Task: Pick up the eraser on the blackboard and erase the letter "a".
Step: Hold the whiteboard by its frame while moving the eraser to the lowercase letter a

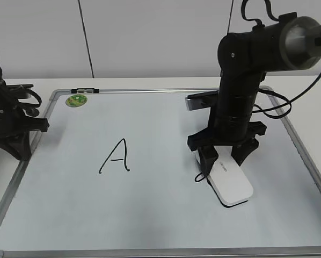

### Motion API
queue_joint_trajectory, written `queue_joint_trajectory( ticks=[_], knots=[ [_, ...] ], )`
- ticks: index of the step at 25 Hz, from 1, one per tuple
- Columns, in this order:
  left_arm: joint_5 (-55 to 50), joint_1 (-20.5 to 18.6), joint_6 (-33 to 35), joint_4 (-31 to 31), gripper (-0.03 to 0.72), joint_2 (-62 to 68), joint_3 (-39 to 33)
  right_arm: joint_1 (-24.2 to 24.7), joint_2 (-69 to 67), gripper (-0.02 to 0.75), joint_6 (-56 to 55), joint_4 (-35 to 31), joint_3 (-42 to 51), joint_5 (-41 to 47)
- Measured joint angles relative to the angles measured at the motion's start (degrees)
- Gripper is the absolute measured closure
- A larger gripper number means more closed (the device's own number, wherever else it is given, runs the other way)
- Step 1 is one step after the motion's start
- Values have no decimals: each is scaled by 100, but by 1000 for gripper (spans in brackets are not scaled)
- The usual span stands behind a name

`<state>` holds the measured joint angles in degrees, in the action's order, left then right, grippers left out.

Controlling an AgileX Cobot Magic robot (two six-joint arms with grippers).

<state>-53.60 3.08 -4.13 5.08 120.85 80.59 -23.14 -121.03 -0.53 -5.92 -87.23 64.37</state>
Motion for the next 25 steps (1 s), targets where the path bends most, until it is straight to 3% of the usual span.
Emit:
queue_joint_trajectory(
  ticks=[20,25],
  knots=[
    [0,0,0,0,634,0,0,-634,-70,213,196,-180,-48,-69],
    [0,0,0,13,633,0,0,-722,-82,213,491,-845,-48,-22]
  ],
)
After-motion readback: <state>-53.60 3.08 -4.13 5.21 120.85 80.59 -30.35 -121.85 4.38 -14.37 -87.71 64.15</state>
